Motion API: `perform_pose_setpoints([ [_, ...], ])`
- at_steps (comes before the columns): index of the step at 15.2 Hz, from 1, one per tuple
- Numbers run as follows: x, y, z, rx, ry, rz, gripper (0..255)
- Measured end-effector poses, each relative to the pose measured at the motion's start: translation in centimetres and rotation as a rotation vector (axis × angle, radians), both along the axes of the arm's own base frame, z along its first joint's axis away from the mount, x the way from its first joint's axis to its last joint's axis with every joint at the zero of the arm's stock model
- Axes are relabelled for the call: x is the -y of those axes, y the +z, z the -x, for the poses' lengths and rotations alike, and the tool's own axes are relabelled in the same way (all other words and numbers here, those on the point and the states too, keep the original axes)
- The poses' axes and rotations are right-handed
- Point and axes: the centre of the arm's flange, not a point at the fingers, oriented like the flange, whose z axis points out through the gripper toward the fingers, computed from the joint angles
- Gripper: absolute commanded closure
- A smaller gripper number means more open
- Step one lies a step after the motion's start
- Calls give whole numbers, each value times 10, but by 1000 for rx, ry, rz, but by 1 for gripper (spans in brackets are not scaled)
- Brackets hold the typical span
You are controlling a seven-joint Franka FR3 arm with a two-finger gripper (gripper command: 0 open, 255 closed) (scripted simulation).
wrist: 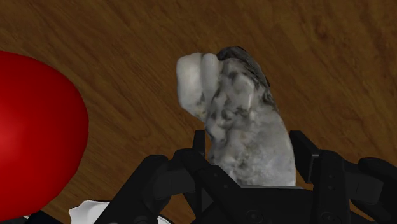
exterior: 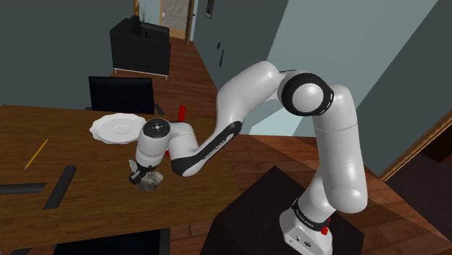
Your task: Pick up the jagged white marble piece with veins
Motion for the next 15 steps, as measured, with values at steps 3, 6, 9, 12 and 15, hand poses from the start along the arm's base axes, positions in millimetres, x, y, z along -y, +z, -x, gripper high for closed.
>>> perform_pose_setpoints([
  [3, 0, 0, 0, 0, 0, 0, 255],
  [6, 0, 5, 1, -3, 0, 1, 255],
  [9, 1, 20, 1, -3, 0, 1, 255],
  [12, 0, 36, 1, -3, 0, 1, 255],
  [15, -1, 52, 1, -3, 0, 1, 255],
])
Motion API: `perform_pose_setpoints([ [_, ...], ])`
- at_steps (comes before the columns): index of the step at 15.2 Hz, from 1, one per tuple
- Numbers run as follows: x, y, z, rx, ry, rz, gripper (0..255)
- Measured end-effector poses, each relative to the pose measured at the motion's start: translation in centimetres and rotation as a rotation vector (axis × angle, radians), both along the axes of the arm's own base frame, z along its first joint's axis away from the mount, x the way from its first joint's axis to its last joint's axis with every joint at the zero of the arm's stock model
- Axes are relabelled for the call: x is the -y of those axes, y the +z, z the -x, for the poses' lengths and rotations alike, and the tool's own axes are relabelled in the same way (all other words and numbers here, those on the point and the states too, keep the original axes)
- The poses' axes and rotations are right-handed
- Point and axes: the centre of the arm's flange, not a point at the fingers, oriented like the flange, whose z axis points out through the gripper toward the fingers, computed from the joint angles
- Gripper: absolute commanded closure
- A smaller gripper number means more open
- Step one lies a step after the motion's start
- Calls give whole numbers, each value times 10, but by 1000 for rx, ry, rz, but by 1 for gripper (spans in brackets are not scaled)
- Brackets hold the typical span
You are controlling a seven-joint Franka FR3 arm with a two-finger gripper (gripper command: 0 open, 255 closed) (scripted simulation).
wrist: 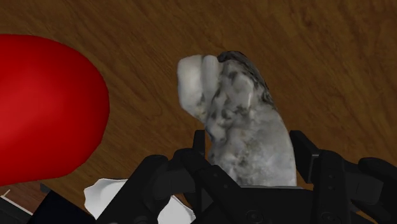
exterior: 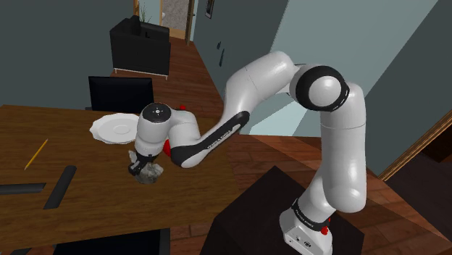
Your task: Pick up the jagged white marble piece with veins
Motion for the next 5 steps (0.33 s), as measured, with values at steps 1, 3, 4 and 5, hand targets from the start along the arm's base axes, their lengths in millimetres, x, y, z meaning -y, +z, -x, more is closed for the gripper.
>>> perform_pose_setpoints([
  [1, -1, 5, 0, 0, 0, 0, 255],
  [3, 0, 15, 0, 0, 0, 0, 255],
  [4, 1, 19, 0, 0, 0, 0, 255],
  [5, 1, 23, 1, 0, 0, 0, 255],
])
